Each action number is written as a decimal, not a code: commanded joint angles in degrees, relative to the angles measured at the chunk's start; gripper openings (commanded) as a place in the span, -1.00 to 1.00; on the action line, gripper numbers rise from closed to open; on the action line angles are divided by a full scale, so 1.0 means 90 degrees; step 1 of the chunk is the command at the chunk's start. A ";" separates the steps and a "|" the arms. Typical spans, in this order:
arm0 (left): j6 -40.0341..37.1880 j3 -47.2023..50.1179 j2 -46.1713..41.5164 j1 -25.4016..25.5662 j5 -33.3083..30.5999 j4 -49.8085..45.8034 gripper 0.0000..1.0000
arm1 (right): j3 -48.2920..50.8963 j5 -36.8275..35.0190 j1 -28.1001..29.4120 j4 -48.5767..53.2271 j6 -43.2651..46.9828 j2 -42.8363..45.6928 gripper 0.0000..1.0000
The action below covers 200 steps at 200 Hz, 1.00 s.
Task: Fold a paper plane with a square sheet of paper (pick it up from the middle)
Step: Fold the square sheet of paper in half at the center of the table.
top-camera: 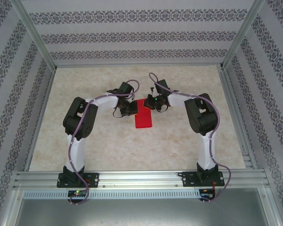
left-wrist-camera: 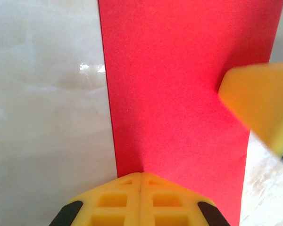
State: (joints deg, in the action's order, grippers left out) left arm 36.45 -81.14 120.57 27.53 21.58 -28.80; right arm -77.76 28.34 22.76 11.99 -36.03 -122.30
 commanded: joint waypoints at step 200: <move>-0.0071 0.0686 0.0643 -0.0002 -0.1249 -0.1146 -1.00 | -0.0271 0.0047 -0.0224 -0.0186 0.0066 -0.0403 -1.00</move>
State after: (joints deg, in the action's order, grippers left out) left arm 36.42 -80.12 120.31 27.57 21.45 -28.08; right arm -80.31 29.63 22.37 10.02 -35.53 -124.51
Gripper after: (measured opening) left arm 0.067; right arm 0.044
